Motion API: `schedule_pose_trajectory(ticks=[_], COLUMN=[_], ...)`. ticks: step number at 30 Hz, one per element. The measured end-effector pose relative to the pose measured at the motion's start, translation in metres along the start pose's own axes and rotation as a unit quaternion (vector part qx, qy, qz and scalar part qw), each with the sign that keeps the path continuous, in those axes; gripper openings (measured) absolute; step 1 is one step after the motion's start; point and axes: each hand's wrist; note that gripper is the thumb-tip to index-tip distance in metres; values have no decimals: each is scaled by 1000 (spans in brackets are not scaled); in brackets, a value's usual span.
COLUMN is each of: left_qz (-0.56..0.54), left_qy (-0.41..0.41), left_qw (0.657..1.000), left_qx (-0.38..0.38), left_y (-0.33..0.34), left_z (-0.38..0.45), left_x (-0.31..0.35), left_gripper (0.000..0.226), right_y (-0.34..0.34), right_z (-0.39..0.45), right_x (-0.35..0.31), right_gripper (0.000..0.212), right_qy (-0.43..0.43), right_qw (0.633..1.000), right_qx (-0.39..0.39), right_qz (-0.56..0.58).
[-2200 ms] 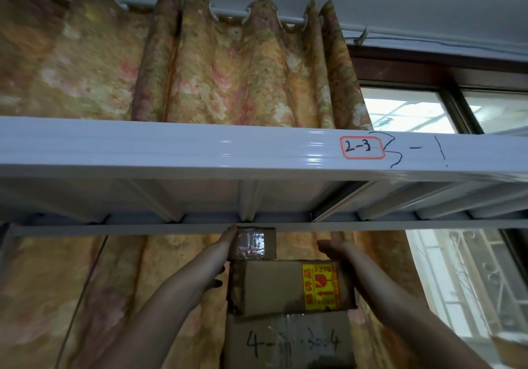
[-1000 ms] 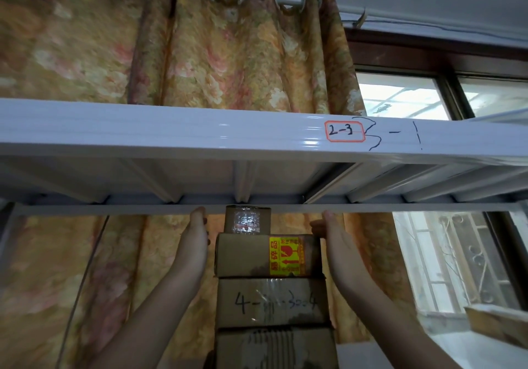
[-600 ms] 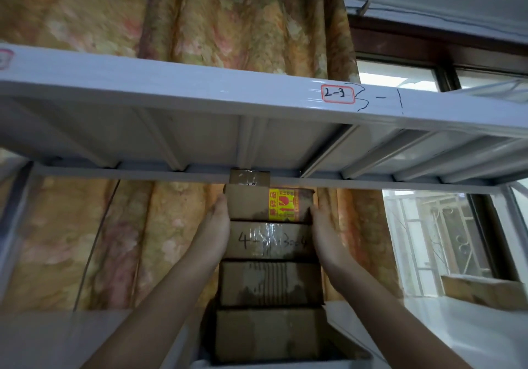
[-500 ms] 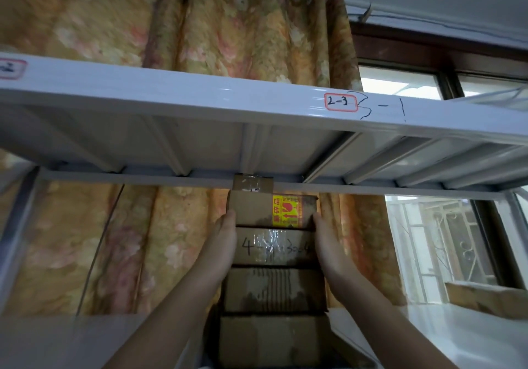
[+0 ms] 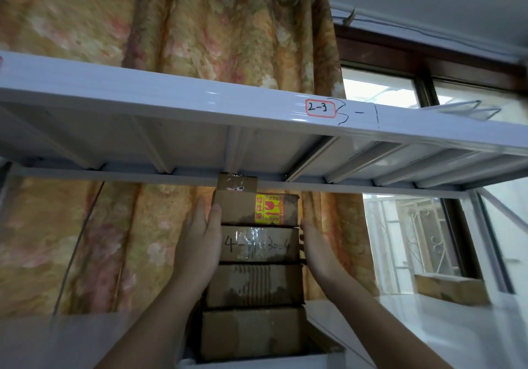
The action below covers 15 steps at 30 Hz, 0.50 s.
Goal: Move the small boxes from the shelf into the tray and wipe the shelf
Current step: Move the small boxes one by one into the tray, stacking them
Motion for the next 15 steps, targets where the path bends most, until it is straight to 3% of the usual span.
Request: schedule_pose_trajectory(ticks=[3, 5, 7, 10, 15], left_qz=[113, 171, 242, 332, 365], left_qy=[191, 274, 291, 264, 267], left_qw=[975, 946, 919, 879, 842], left_qx=[27, -25, -109, -219, -293], left_y=[6, 27, 57, 105, 160], left_z=[-18, -31, -40, -57, -90], left_x=[24, 43, 53, 57, 55], left_gripper=[48, 56, 61, 43, 30], right_y=[-18, -34, -52, -88, -160], right_z=[-7, -14, -25, -47, -86], right_x=[8, 12, 16, 24, 43], right_gripper=[60, 57, 57, 50, 43], right_qy=[15, 35, 52, 80, 156], right_qw=[999, 997, 992, 960, 885], right_qx=[3, 15, 35, 56, 62], right_qz=[-42, -65, -110, -261, -435])
Point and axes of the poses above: each hand's wrist, its own z-axis towards the middle knuckle, its own y-axis out of the palm, x = y × z, and after that the axes turned 9 degrees about -z, right-handed
